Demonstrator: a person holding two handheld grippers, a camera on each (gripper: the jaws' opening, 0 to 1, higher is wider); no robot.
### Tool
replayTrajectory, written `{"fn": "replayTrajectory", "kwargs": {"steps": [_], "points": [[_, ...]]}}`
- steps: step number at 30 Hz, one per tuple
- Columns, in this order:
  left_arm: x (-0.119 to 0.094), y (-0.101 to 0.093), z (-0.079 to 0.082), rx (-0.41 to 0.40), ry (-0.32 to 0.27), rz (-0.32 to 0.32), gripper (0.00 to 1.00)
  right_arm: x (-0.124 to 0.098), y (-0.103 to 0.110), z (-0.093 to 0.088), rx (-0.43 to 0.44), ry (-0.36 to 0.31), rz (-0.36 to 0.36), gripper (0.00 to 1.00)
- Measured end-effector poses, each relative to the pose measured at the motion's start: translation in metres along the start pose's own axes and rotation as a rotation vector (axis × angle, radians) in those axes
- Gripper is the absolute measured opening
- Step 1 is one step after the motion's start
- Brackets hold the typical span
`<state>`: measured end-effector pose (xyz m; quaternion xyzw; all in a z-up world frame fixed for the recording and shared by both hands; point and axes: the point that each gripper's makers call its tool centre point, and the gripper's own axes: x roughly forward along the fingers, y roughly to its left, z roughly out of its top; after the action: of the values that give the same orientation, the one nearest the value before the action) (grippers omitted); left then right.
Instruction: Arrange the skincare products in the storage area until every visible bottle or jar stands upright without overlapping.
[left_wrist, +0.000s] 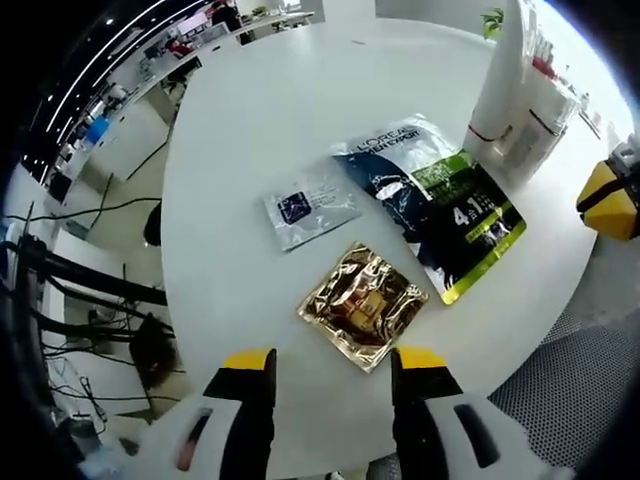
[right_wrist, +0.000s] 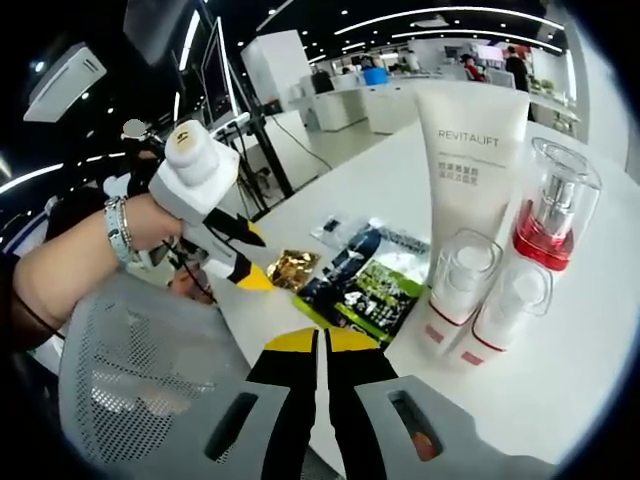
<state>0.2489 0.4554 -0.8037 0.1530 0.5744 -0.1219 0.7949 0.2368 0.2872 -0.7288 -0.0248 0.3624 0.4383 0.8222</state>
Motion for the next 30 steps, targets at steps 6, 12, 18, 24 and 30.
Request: {"fn": "replayTrajectory", "kwargs": {"steps": [6, 12, 18, 24, 30], "points": [[-0.001, 0.004, -0.002, -0.009, 0.008, 0.022, 0.47, 0.0, 0.0, -0.001, -0.002, 0.003, 0.0, 0.02], [-0.001, 0.012, -0.003, -0.017, 0.014, 0.052, 0.46, 0.001, 0.0, -0.001, -0.003, 0.006, 0.0, 0.02], [-0.001, 0.015, -0.003, -0.024, 0.013, 0.064, 0.46, 0.001, 0.0, -0.001, -0.003, 0.009, 0.003, 0.02], [-0.001, 0.015, -0.002, -0.029, 0.013, 0.066, 0.46, 0.002, 0.0, -0.002, -0.001, 0.01, 0.004, 0.02], [-0.002, 0.016, -0.002, -0.011, 0.013, 0.08, 0.47, 0.002, 0.001, -0.002, -0.002, 0.009, 0.005, 0.02]]}}
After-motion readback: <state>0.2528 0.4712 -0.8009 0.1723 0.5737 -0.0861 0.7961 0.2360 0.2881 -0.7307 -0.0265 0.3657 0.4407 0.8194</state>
